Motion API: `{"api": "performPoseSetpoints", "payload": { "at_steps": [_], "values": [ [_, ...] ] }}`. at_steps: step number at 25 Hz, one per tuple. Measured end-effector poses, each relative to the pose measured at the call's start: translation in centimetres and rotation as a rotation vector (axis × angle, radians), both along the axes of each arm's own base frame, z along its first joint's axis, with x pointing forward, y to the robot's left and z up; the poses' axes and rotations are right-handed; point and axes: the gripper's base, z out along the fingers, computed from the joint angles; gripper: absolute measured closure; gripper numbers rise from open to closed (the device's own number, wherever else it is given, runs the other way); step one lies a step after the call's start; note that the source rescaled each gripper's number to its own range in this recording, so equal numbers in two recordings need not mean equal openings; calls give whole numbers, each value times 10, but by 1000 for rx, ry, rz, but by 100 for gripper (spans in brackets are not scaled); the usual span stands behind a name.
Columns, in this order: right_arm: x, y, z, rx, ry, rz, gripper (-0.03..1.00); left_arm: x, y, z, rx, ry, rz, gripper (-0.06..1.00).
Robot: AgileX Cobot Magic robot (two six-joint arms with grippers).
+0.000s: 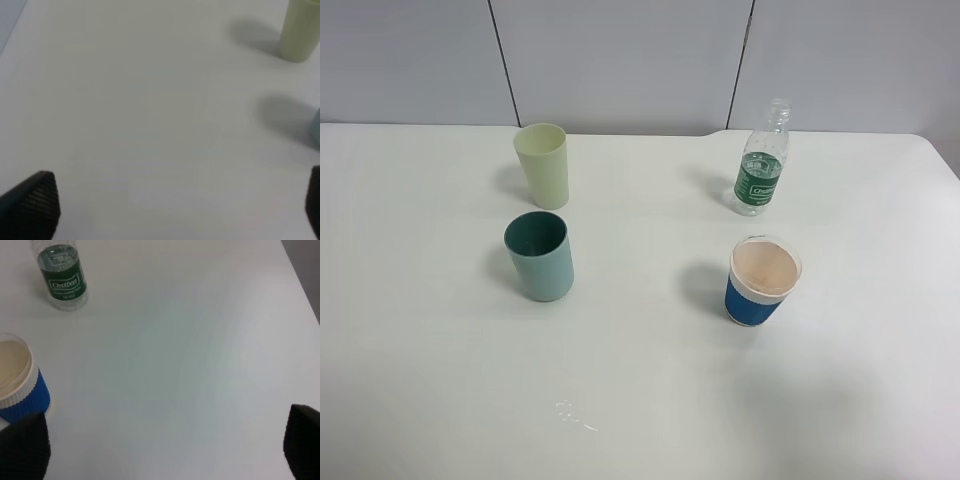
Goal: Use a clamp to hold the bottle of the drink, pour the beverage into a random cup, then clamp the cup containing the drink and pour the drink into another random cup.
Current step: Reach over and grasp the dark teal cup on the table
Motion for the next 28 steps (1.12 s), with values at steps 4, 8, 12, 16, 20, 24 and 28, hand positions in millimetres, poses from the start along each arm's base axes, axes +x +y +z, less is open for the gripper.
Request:
{"api": "performPoseSetpoints", "payload": {
  "at_steps": [4,8,12,16,20,24,28],
  "values": [
    [0,0,0,0,0,0,12,0,0,0,0,0,0,-6],
    [0,0,0,0,0,0,12,0,0,0,0,0,0,-6],
    [0,0,0,0,0,0,12,0,0,0,0,0,0,-6],
    [0,0,0,0,0,0,12,0,0,0,0,0,0,-6],
    [0,0,0,0,0,0,12,0,0,0,0,0,0,-6],
    [0,0,0,0,0,0,12,0,0,0,0,0,0,-6],
    [0,0,0,0,0,0,12,0,0,0,0,0,0,-6]
  ]
}}
